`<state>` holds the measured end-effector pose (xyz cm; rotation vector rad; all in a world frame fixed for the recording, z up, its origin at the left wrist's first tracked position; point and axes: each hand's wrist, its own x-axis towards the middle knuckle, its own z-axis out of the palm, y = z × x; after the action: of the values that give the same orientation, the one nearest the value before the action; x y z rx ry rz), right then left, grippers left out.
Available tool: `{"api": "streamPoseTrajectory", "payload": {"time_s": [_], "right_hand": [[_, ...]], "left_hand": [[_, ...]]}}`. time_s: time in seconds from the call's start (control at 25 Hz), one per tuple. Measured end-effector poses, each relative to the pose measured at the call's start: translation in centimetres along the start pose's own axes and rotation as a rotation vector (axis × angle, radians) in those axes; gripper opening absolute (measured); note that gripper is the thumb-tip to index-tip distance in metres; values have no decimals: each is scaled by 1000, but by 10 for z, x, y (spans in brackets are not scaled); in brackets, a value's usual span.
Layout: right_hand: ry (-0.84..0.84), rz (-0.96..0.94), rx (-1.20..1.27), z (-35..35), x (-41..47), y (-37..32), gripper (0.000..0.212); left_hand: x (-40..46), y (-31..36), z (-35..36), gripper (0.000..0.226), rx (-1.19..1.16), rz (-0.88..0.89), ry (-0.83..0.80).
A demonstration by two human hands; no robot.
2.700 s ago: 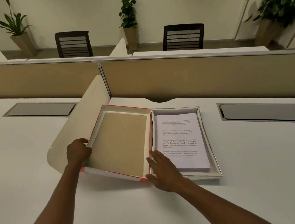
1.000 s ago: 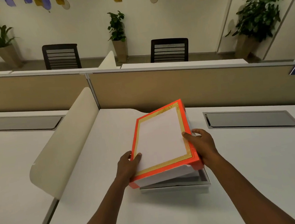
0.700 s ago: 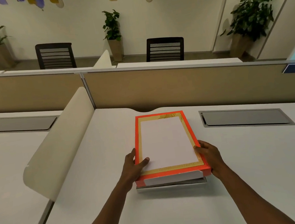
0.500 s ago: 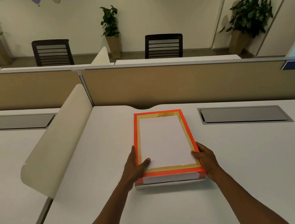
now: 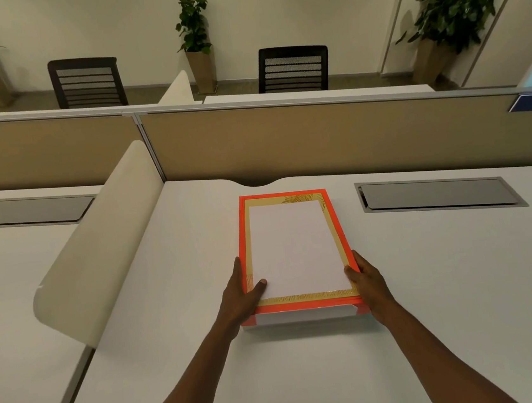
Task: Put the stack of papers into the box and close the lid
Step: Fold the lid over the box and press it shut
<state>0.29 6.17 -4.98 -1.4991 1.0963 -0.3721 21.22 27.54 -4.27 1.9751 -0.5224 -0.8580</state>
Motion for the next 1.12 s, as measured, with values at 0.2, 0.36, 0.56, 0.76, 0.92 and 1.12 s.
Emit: {"api": "streamPoseTrajectory", "payload": {"time_s": [0.2,0.36,0.56,0.76,0.92,1.12], "right_hand": [[9,18,-109,7,-9,4,59],[21,-30,-184,11,-13,6,56],[32,-95,-341,12,-13,4,56],[74,-137,-480,22,-13,2,60],[148,-198,-497,30,-17,7,59],[111,-180,-599,28,-9,12,65]], "left_hand": [[-1,-6,3,96,40,19,0],[3,-8,3,97,91,14,-9],[10,-7,1,96,174,48,47],[15,-5,6,93,178,70,36],[18,-11,5,89,208,96,48],[20,-16,7,90,369,146,67]]}}
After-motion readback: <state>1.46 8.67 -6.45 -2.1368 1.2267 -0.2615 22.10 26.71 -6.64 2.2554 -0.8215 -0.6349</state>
